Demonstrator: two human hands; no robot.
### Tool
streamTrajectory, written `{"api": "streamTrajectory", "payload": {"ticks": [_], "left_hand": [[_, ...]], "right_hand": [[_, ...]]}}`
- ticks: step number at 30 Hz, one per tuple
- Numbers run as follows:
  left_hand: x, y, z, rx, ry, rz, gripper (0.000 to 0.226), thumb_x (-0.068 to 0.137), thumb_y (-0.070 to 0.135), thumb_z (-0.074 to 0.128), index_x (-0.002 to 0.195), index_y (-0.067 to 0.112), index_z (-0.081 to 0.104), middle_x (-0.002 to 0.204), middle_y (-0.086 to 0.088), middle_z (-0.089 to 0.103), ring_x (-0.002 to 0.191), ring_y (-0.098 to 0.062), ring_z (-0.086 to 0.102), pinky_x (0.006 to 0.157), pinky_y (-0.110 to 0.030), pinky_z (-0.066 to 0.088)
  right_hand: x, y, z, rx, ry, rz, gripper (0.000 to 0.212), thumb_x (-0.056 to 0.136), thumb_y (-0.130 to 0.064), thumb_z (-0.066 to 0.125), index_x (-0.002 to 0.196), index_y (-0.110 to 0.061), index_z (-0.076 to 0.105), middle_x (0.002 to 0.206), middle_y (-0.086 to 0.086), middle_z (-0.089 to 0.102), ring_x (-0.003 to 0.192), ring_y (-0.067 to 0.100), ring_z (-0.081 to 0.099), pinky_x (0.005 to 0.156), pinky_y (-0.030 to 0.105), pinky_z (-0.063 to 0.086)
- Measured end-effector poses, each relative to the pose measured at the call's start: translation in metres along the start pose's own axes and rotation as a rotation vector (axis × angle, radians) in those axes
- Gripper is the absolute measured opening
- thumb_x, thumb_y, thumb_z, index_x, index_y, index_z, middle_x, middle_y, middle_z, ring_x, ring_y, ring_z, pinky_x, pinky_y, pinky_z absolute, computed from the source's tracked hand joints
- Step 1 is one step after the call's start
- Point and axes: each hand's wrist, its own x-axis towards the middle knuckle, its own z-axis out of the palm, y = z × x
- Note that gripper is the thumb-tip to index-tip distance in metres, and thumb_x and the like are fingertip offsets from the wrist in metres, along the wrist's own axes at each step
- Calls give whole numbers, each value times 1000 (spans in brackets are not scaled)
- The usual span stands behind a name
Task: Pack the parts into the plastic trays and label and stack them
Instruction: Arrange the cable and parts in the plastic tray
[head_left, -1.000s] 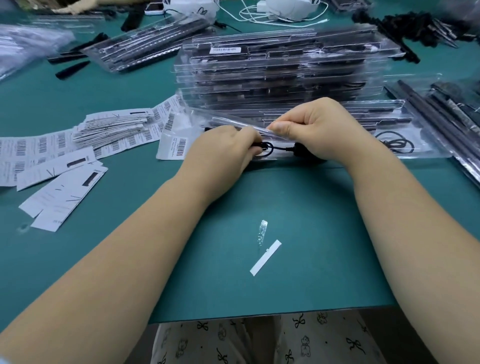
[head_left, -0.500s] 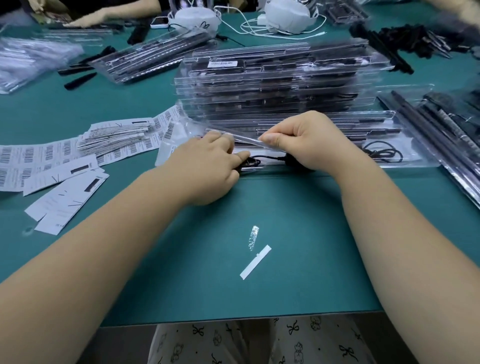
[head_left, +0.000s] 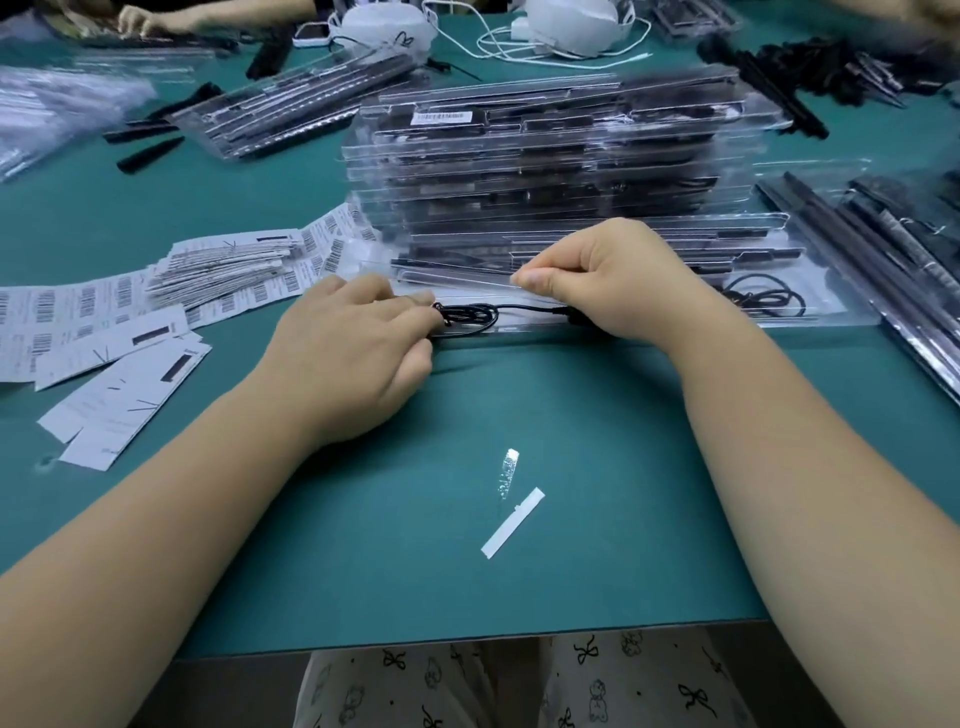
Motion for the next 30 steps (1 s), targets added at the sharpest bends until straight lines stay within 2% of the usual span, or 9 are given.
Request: {"api": "streamTrajectory", "payload": {"ticks": [4,7,11,13,16,19,24,28,30], "left_hand": [[-4,-7,6,-21,34,0,30,95,18,47,106,2,70,111,-12,69,85,-37,59,72,-47,55],[-5,-8,4,-173,164,-74,23,89,9,61,110,5,68,90,-13,72,81,-34,61,64,-46,55],[-4,1,3,-92,210,-149,21,89,15,56,97,3,71,74,-10,71,78,-32,65,63,-40,52],[-2,4,4,20,148,-153,29,94,22,46,96,7,71,83,-7,73,87,-30,66,80,-42,46],[2,18,4,86,-56,-200,45,101,33,25,121,10,59,123,-4,64,121,-22,54,107,-43,19],[6,28,8,108,-164,-232,63,95,47,13,143,13,36,148,0,42,130,-24,40,103,-41,23],[5,33,9,-113,-200,-215,69,90,55,7,150,26,19,155,8,27,141,-16,22,115,-38,12],[7,34,9,-101,-222,-235,73,86,58,8,150,25,18,155,8,26,140,-14,23,109,-36,16],[11,33,9,-99,-212,-245,71,88,55,10,150,22,19,154,6,28,139,-14,24,108,-36,17]], "right_hand": [[0,0,1,-6,1,-2,17,89,-36,62,98,-29,75,98,-12,72,97,8,62,91,35,49],[0,0,1,-4,3,-5,17,89,-35,62,98,-29,75,99,-12,72,98,7,62,91,34,49],[0,0,0,-23,-1,-13,16,89,-35,62,98,-29,75,99,-12,72,98,7,62,91,33,48],[0,0,0,-25,5,-14,17,89,-35,62,98,-28,75,99,-12,72,98,8,62,91,34,48],[0,0,1,-20,14,-9,16,89,-35,63,98,-29,75,97,-12,72,97,6,61,91,32,48],[-1,-1,2,-45,8,-16,15,88,-34,64,97,-30,75,97,-12,72,97,6,62,91,32,48],[-4,-1,4,-90,28,-62,13,83,-37,68,95,-34,73,86,-16,70,89,2,60,87,27,47],[-2,-4,10,-230,-72,-149,49,74,-47,74,118,-27,65,113,-5,61,111,11,52,97,26,38],[1,-6,14,-273,-40,-164,46,78,-46,71,119,-25,65,112,-2,58,111,16,51,95,28,37]]}}
